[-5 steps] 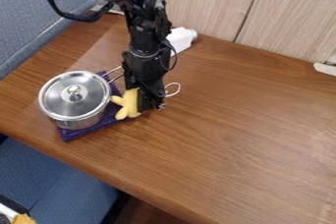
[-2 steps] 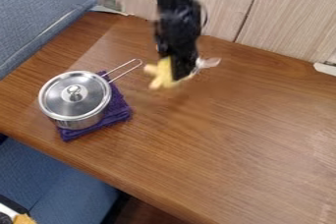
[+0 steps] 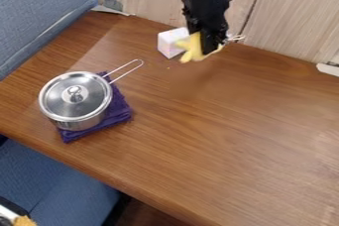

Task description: Take the yellow object and placed it near white object

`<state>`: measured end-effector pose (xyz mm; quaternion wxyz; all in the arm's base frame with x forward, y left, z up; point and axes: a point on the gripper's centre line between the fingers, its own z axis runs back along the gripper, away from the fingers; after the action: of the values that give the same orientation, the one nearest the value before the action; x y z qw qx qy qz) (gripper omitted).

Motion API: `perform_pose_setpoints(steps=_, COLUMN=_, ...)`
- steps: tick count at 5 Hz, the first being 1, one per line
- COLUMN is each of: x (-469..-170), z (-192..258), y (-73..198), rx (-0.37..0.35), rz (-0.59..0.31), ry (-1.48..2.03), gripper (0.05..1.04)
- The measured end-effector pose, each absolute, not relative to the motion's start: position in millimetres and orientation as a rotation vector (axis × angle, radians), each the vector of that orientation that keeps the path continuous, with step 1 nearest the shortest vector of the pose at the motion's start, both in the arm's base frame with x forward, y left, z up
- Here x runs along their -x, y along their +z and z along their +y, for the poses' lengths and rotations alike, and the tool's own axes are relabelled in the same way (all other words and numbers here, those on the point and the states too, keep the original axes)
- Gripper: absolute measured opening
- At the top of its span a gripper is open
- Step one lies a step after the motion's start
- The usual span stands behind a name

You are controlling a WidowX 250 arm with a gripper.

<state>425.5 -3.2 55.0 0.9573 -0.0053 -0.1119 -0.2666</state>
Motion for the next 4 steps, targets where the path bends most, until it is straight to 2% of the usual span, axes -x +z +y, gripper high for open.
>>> perform_pose_setpoints(steps=1, x=-448.2, z=-4.8, y=44.9, rx=0.022, rz=-0.248, ry=-0.544, gripper=0.364)
perform_pose_setpoints(steps=3, x=-464.4, z=-7.9, y=21.9, rx=0.015, rz=-0.264, ry=-0.57, gripper=0.364)
perform_pose_setpoints(steps=4, x=-464.9, z=-11.1, y=14.0, rx=0.008, rz=-0.267, ry=-0.58, gripper=0.436)
